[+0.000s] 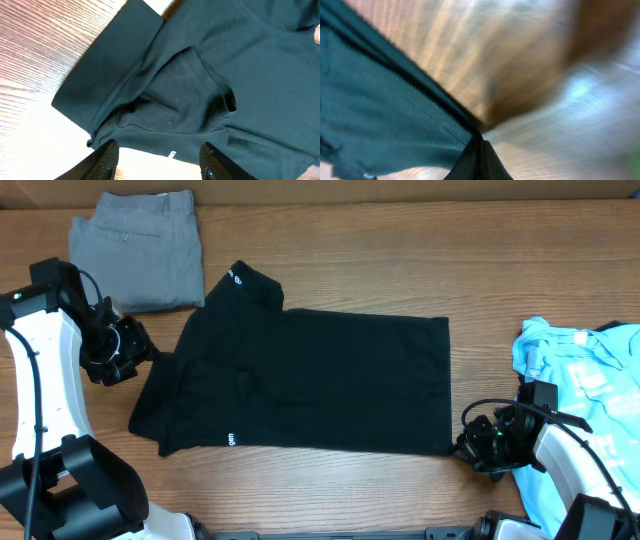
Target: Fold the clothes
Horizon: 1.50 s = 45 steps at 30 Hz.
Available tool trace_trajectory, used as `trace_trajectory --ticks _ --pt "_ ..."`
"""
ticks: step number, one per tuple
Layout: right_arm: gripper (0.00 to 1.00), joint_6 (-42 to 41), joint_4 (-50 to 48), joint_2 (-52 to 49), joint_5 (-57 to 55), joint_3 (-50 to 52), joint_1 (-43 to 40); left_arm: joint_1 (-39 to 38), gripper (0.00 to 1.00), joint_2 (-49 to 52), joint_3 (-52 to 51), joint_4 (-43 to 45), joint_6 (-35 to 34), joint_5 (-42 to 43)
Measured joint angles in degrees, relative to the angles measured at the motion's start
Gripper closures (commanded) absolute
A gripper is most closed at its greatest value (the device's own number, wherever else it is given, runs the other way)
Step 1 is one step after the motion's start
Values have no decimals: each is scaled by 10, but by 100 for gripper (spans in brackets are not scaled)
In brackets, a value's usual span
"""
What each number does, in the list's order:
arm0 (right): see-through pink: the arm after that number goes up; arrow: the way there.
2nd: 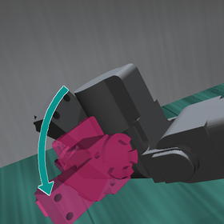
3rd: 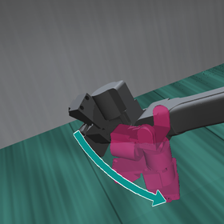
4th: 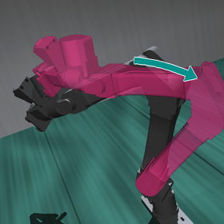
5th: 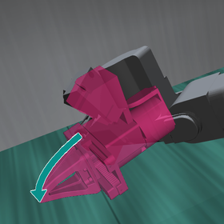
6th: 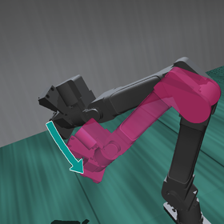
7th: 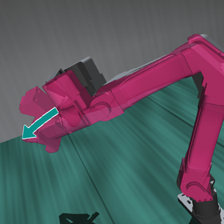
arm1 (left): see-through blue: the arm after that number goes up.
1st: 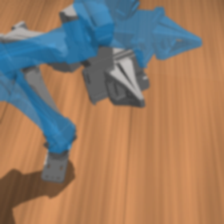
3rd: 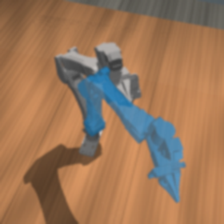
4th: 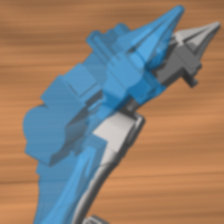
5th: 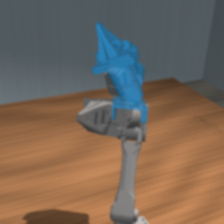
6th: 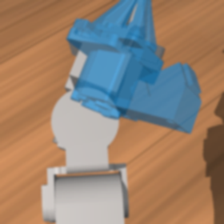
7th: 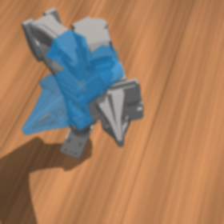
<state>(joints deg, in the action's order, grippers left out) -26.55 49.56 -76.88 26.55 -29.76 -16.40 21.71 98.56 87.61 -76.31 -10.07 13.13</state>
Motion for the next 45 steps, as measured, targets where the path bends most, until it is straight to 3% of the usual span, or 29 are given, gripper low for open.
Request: trace_trajectory --ticks 13,15,19,27,31,36,45 --pt "96 -56 165 57 -116 -104 -1 -4 45 0 0 0 31 2" --pt "90 -66 178 59 -119 -104 -1 -10 45 0 0 0 35 2" --pt "65 -82 192 59 -128 -104 -1 -17 45 0 0 3 42 2" --pt "63 -98 162 59 -136 -112 -1 -23 43 0 1 5 50 2" --pt "49 -43 159 59 -127 -212 -1 -36 36 0 15 13 71 13" --pt "50 10 155 59 -92 -368 -1 -101 26 0 38 73 97 37" --pt "40 42 84 -12 -59 -483 15 -212 27 3 41 236 111 52"
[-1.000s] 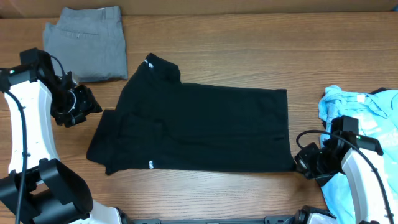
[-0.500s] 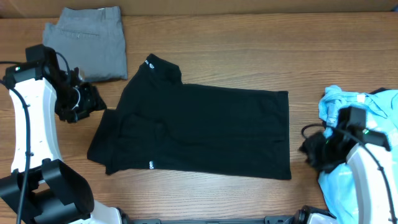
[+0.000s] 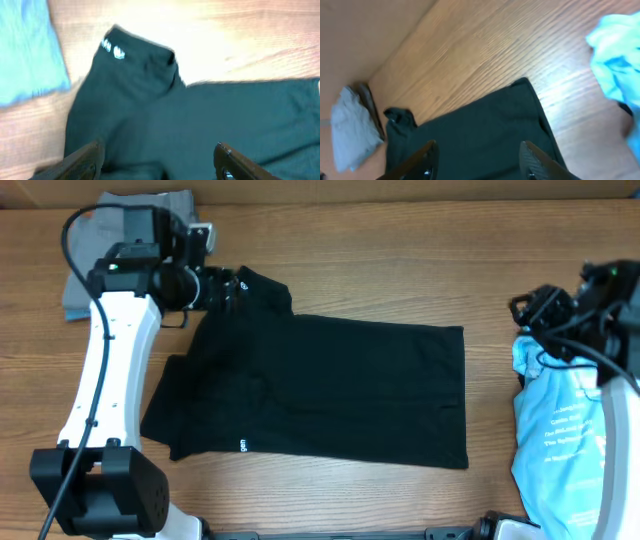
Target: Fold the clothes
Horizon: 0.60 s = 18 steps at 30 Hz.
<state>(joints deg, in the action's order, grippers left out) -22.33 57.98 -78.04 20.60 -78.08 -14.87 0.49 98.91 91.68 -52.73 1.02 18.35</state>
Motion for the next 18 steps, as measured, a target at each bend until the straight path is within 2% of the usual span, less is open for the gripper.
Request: trace_trajectory --ticks 4,8,15,18 --pt "38 26 -28 -98 9 -19 8 0 26 33 6 64 -8 16" --pt "40 36 -52 -171 25 -27 8 0 23 97 10 135 -21 25" --pt "41 44 -13 -191 55 -31 8 0 20 197 10 262 -26 20" --pt "43 46 8 -191 60 -32 8 0 24 223 10 301 -27 20"
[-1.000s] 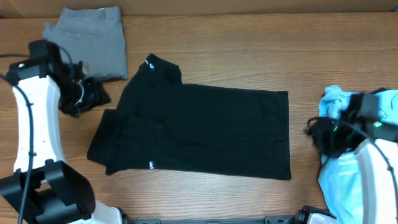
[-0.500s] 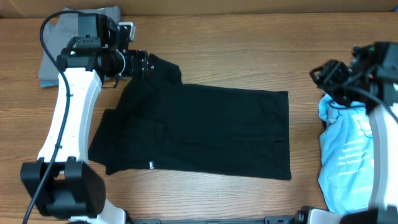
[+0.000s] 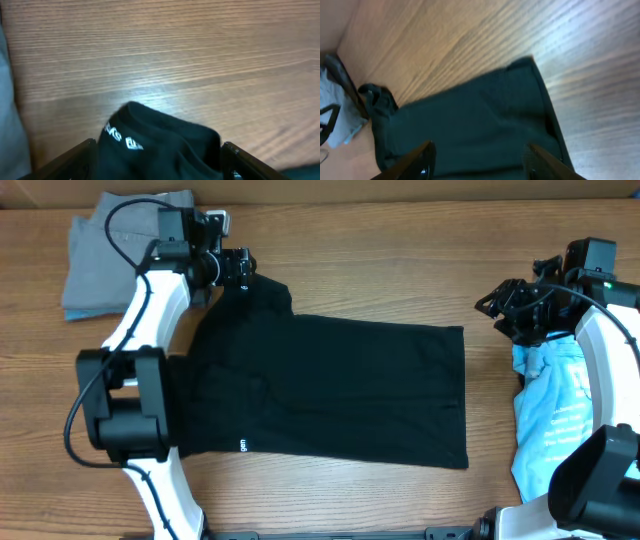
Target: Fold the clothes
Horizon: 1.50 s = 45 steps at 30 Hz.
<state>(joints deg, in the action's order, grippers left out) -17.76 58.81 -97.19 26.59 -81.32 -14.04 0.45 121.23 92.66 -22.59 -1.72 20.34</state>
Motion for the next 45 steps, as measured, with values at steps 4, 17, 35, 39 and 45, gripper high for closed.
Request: trace_trajectory --ticks 4,17,35,39,45 --pt "43 7 13 0 2 0 0 0 29 31 0 16 -3 -7" --pt "44 13 16 0 2 0 0 -6 45 97 1 78 -16 -24" --pt "40 13 -26 -1 -41 0 0 -6 96 106 2 79 -70 -2" --pt "40 13 -91 -15 -50 -1 0 1 96 80 2 38 -72 6" --pt "43 13 -164 -85 -56 -1 0 4 96 -15 3 -21 -71 8"
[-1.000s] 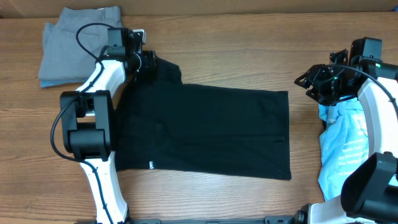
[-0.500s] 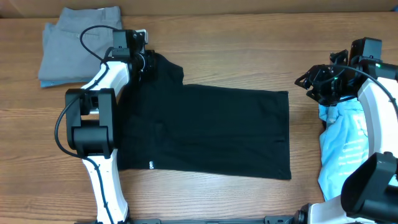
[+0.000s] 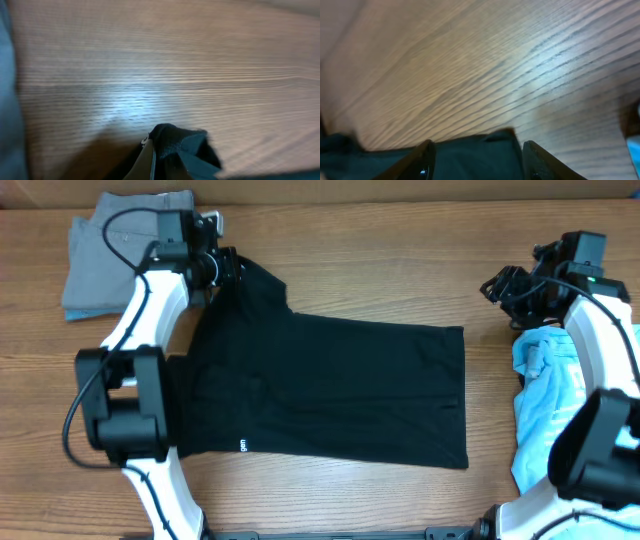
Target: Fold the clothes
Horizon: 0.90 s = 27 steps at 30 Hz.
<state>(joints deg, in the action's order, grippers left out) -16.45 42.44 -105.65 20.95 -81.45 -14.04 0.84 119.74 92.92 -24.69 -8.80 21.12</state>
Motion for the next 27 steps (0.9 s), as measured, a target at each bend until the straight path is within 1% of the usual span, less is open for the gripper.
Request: trace_trajectory --ticks 4,6,13,15,18,20,23,24,27 --pt "45 0 -21 -50 -3 0 2 0 96 -46 1 -27 2 4" --pt "50 0 -24 -73 -3 0 3 0 96 -58 1 -39 2 4" --pt "47 14 -9 -139 -4 0 31 0 96 -67 1 -72 2 4" --pt "58 21 -13 -143 -5 -3 52 -1 96 -68 1 -76 2 4" --pt "82 24 -1 -144 -20 -3 68 -1 96 -70 1 -80 2 4" --pt "87 27 16 -144 -34 -3 75 -4 96 -70 1 -86 2 4" --pt "91 29 26 -145 -46 -4 73 -5 96 -70 1 -88 2 4" --pt "96 30 29 -145 -49 -4 72 -5 96 -70 1 -88 2 4" --pt "96 29 36 -145 -53 -6 69 -5 96 -70 1 -92 2 6"
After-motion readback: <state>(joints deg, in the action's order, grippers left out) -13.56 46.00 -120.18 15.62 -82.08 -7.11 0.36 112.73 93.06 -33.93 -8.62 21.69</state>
